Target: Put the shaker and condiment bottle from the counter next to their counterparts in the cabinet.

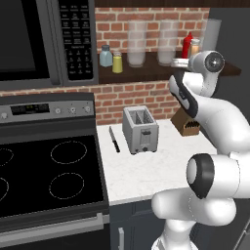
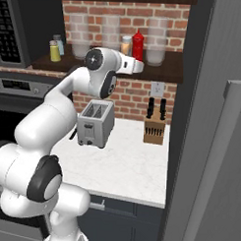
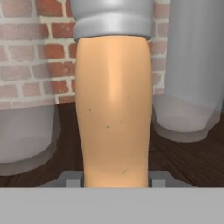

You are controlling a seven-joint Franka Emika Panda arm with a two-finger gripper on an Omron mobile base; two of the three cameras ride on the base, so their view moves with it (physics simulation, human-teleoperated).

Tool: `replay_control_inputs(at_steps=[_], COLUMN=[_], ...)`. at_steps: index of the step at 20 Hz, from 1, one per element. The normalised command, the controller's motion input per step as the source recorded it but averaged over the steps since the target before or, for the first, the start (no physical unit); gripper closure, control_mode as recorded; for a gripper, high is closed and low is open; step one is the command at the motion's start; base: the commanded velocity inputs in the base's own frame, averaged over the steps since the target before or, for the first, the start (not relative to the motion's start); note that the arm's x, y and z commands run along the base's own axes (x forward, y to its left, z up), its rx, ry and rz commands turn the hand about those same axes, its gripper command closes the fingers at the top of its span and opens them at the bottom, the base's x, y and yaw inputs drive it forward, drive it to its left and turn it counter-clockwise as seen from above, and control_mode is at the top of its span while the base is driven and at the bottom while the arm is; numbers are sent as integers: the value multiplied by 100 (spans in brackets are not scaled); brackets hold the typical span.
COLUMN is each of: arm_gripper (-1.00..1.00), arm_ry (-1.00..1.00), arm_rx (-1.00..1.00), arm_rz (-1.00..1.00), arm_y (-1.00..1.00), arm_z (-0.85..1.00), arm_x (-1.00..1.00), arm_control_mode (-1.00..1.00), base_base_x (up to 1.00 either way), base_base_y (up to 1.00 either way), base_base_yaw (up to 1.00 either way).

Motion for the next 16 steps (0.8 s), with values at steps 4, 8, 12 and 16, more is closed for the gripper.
replay_control_inputs(at_steps=[4, 8, 12, 16], arm_gripper=[100, 100, -100, -100], arm_ry=[0, 0, 0, -1], arm_rx=[0, 0, 0, 0], arm_rz=[0, 0, 0, 0], arm_y=[-1, 0, 0, -5], arm_z=[-8, -10, -14, -16], arm_x=[9, 14, 6, 0], arm_control_mode=[-100, -100, -100, -100], base_base_x=[0, 0, 0, 0], base_base_y=[0, 0, 0, 0], base_base_yaw=[0, 0, 0, 0])
